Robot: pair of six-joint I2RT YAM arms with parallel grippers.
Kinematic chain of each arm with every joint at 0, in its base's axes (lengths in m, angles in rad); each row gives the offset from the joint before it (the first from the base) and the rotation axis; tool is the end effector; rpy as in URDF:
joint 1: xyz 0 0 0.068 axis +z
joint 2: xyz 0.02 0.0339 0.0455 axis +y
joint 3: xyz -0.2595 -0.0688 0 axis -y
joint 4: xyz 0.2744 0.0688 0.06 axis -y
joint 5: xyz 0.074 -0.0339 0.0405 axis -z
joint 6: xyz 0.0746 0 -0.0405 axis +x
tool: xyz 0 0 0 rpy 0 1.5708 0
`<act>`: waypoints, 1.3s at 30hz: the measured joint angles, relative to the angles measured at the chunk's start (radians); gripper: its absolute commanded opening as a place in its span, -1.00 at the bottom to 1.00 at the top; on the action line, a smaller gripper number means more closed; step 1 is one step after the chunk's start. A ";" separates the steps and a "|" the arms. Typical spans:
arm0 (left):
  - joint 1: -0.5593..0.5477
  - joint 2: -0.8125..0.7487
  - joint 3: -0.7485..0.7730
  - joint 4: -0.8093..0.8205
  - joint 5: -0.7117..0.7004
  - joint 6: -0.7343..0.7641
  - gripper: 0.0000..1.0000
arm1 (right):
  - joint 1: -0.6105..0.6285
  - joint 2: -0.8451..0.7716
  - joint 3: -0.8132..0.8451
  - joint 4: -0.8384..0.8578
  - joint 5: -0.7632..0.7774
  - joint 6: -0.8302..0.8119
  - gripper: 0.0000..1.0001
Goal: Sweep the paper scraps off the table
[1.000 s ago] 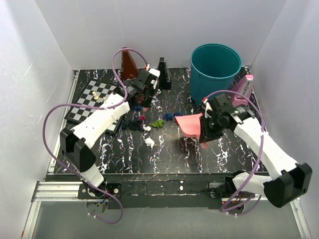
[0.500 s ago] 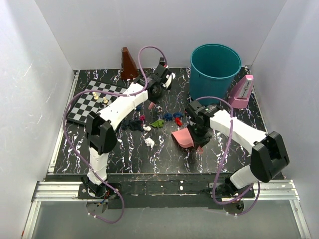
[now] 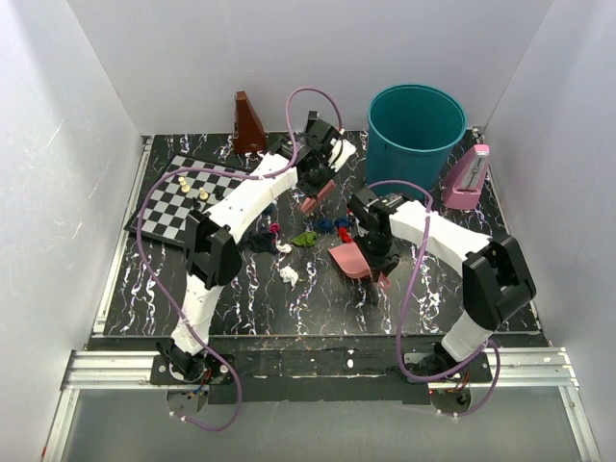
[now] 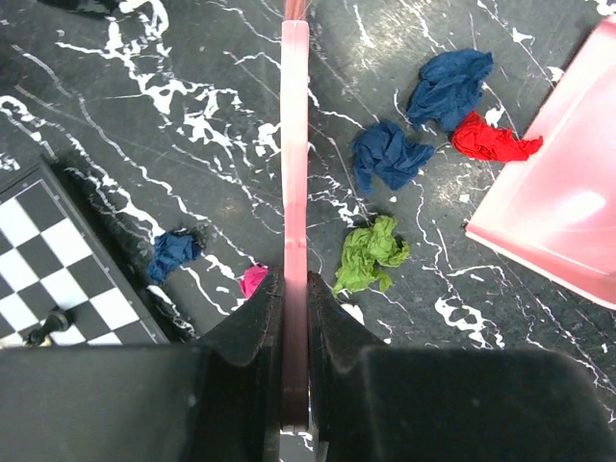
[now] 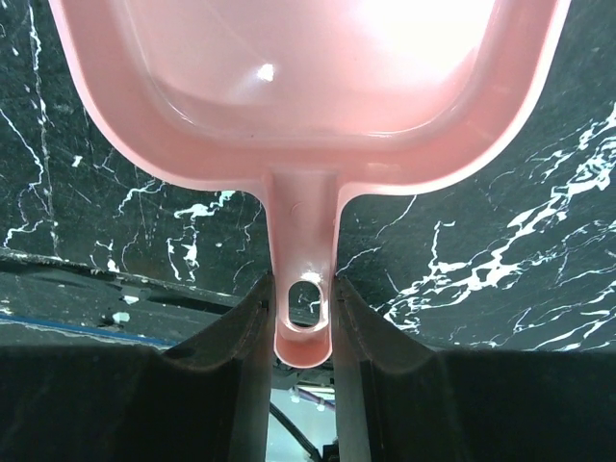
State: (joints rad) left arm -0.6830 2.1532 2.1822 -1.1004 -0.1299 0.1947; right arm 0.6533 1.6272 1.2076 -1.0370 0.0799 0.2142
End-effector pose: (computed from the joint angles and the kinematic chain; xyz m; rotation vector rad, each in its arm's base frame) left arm 0.3987 -0.3119 0.2683 1.0766 2.3962 0.0039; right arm 0.2629 0.1938 0.1682 -0.6476 2.9336 -0.0368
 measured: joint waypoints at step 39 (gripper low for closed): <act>-0.028 0.060 0.131 -0.193 0.328 -0.030 -1.00 | 0.005 -0.010 0.046 0.046 -0.001 -0.077 -0.97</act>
State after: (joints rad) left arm -0.7109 2.2131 2.3131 -1.2934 0.1982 0.1650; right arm 0.6579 1.6176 1.2537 -0.9909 0.0792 0.1375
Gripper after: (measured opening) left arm 0.076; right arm 0.325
